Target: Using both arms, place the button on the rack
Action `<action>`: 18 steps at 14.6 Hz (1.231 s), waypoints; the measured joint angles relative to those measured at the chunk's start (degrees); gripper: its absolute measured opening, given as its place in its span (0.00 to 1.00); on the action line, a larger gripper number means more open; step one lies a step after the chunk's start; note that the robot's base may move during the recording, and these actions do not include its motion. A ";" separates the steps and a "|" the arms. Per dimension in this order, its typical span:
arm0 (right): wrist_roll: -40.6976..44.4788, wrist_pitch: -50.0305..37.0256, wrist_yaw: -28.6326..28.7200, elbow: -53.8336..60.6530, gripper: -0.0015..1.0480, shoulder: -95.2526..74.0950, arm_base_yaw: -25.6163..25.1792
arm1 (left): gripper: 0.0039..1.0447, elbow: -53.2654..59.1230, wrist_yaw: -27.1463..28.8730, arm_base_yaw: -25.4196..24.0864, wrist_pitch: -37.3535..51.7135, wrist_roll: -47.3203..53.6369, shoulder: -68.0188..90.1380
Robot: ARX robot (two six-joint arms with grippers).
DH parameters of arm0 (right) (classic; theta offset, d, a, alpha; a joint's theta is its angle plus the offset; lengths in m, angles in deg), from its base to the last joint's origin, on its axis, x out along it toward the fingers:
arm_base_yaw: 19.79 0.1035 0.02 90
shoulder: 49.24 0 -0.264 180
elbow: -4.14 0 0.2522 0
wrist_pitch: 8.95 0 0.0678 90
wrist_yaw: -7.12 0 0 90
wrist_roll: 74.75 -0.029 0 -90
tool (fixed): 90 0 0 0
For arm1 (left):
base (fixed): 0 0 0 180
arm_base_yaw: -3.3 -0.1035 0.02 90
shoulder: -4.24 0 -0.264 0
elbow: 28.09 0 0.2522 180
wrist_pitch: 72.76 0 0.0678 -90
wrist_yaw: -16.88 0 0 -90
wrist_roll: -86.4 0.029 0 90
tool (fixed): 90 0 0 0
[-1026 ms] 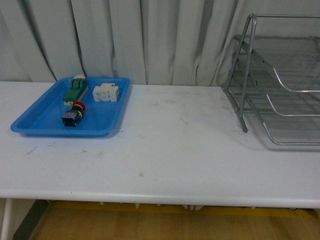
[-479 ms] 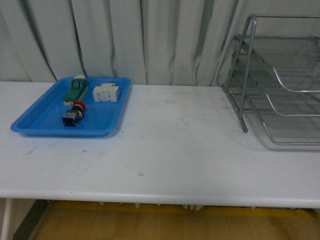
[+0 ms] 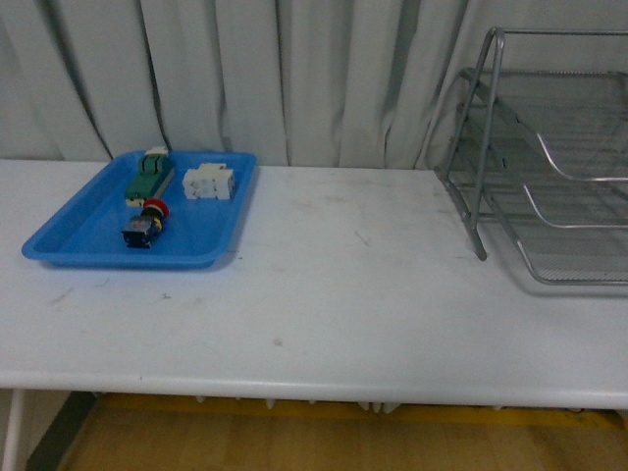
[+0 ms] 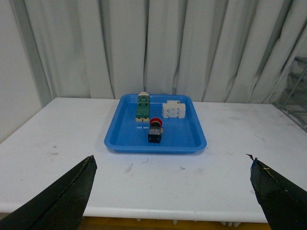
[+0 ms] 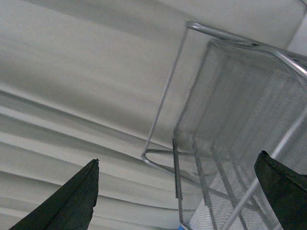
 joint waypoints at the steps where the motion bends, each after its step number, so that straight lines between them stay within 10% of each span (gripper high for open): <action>1: -1.70 0.11 0.22 -0.26 0.94 -2.45 -0.26 | 0.94 0.00 -0.02 0.00 0.00 0.02 0.00; 18: -7.93 -0.04 6.03 -9.79 0.94 -25.75 1.77 | 0.94 0.00 0.00 0.00 0.00 0.02 0.00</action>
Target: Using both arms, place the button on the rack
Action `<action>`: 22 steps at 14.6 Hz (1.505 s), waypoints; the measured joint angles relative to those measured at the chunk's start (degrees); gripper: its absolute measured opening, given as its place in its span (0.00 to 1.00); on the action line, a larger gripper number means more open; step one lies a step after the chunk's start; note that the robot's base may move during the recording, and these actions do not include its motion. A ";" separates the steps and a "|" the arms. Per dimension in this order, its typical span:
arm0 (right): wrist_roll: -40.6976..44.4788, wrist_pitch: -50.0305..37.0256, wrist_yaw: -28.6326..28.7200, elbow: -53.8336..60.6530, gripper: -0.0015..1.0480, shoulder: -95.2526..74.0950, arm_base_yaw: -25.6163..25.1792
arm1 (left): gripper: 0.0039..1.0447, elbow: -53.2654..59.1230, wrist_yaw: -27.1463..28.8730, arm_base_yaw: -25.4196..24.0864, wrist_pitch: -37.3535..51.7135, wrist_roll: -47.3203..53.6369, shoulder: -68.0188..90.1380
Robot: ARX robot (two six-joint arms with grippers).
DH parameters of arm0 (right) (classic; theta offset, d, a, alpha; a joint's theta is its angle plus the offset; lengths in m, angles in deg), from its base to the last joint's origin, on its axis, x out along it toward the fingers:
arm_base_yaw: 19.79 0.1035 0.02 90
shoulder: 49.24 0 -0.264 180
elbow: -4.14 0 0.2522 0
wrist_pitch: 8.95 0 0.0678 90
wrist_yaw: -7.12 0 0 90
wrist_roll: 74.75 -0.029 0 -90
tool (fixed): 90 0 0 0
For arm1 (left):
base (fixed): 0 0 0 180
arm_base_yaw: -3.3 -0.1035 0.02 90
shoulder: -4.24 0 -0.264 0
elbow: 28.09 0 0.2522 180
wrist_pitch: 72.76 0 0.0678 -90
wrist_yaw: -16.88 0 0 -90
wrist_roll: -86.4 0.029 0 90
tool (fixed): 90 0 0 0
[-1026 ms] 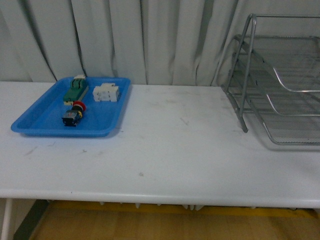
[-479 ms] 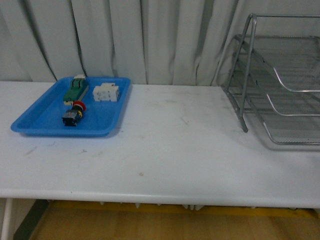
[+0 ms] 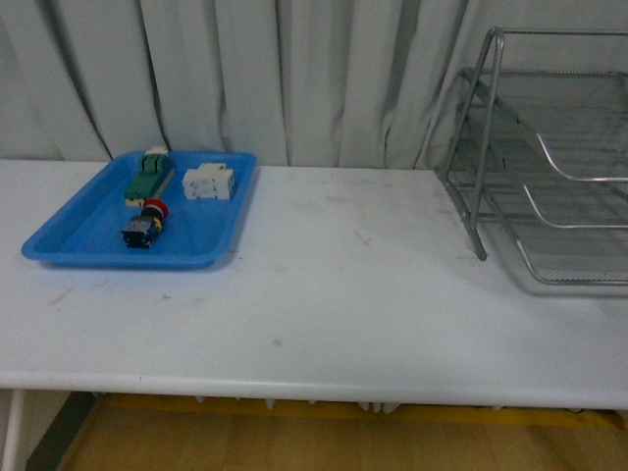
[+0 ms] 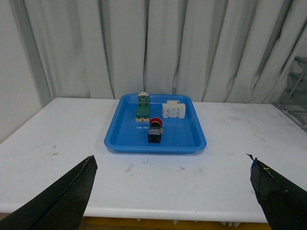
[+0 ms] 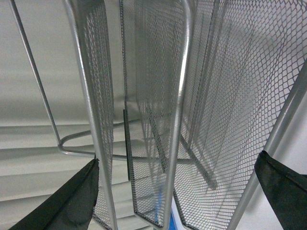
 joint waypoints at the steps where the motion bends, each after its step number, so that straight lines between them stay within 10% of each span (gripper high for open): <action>1: 0.31 0.02 0.02 -0.46 0.94 -1.03 0.07 | 0.94 0.00 0.00 0.00 0.00 0.00 0.00; 15: 3.76 0.39 -0.85 -9.64 0.94 -6.34 3.17 | 0.94 0.00 -0.02 0.00 -0.02 0.00 0.00; 22: 4.90 0.33 -1.97 -12.61 0.26 -7.93 4.98 | 0.94 0.00 0.00 0.00 0.00 0.00 0.00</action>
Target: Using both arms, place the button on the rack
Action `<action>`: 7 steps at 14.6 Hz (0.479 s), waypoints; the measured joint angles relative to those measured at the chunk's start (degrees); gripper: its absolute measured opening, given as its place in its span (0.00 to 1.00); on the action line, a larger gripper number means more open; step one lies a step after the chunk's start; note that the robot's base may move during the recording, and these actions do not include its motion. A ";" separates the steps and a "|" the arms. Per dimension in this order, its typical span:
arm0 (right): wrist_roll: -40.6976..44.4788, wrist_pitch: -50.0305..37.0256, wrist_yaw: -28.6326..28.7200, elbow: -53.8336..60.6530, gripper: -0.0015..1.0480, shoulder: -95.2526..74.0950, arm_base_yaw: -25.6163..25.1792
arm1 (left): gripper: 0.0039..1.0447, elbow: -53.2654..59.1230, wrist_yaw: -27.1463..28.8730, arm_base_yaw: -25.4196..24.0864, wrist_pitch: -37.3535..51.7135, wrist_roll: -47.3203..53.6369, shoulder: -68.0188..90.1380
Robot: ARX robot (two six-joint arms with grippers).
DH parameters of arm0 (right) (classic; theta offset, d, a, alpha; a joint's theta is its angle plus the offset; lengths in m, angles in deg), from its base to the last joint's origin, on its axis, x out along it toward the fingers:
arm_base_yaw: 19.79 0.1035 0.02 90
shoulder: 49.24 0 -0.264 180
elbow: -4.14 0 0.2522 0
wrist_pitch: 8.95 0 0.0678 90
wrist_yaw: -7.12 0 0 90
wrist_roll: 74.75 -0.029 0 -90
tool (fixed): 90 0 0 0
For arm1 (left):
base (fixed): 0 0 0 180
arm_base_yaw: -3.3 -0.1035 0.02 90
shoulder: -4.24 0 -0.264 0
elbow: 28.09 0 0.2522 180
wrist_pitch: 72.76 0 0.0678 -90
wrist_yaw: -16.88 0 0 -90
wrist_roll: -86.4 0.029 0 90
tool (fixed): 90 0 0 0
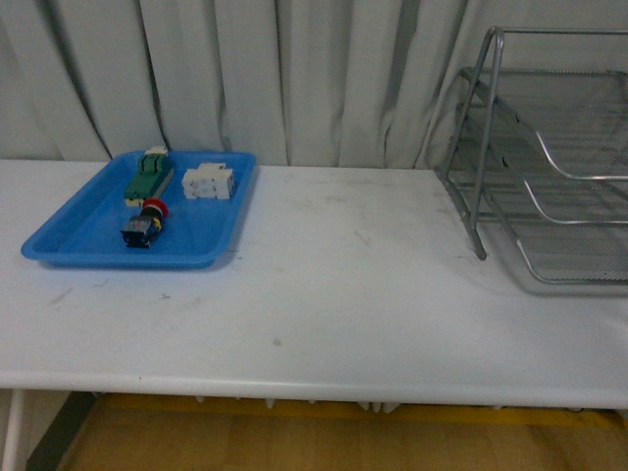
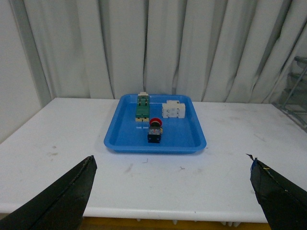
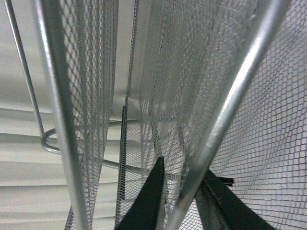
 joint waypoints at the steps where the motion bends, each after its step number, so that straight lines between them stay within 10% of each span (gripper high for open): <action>1: 0.13 0.09 -0.37 -0.15 0.14 -0.55 0.20 | 0.94 0.00 0.00 0.00 0.00 0.00 0.00; 7: -4.85 -0.74 -0.50 -0.09 0.05 -1.86 0.20 | 0.94 0.00 0.00 0.00 0.00 0.00 0.00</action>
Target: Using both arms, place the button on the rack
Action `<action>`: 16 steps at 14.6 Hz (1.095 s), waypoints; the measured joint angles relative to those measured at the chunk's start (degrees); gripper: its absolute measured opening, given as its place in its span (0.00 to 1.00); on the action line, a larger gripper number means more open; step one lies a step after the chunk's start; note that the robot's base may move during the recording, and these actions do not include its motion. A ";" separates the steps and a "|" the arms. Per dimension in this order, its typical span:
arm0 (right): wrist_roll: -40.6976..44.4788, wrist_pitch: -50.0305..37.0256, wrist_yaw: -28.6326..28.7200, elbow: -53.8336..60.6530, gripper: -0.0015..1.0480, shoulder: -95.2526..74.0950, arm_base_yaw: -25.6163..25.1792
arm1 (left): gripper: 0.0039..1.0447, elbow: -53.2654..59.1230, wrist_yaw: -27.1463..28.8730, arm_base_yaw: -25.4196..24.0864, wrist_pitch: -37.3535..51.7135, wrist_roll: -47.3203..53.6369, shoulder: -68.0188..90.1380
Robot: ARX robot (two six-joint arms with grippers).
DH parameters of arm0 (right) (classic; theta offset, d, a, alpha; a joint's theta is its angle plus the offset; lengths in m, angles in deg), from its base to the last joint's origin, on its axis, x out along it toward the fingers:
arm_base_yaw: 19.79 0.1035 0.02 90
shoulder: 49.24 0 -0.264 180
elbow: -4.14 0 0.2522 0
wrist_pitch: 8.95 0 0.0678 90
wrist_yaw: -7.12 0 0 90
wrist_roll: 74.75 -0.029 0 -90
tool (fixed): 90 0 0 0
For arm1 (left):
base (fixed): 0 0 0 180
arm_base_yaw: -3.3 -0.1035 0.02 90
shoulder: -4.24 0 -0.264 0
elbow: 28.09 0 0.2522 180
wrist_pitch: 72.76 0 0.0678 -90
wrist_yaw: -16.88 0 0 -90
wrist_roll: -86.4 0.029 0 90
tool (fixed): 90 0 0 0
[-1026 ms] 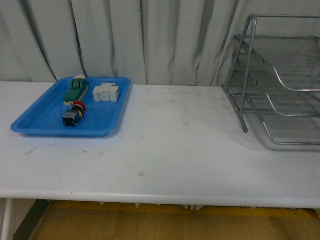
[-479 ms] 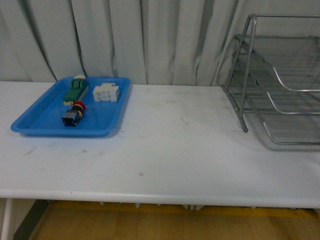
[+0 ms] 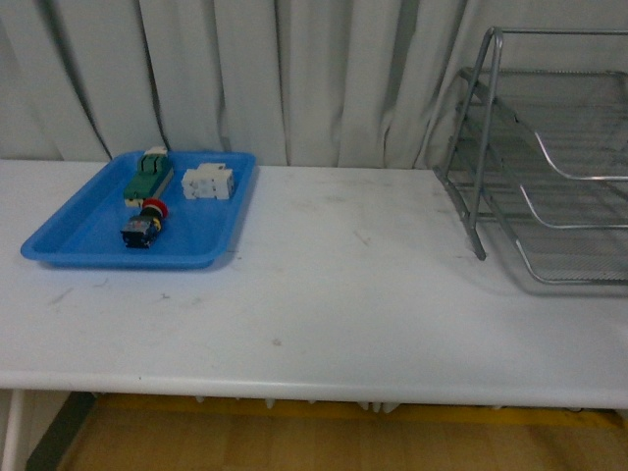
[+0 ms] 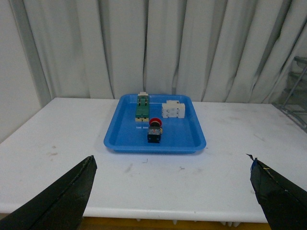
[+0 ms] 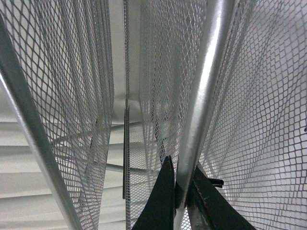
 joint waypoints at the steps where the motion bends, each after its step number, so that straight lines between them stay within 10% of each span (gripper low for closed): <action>1: -0.46 -0.07 0.02 0.46 0.05 -0.02 0.00 | 0.94 0.00 0.00 0.00 0.00 0.00 0.00; 16: -4.33 -1.86 1.11 14.05 0.04 5.57 -1.64 | 0.94 0.00 0.00 0.00 -0.02 -0.02 0.00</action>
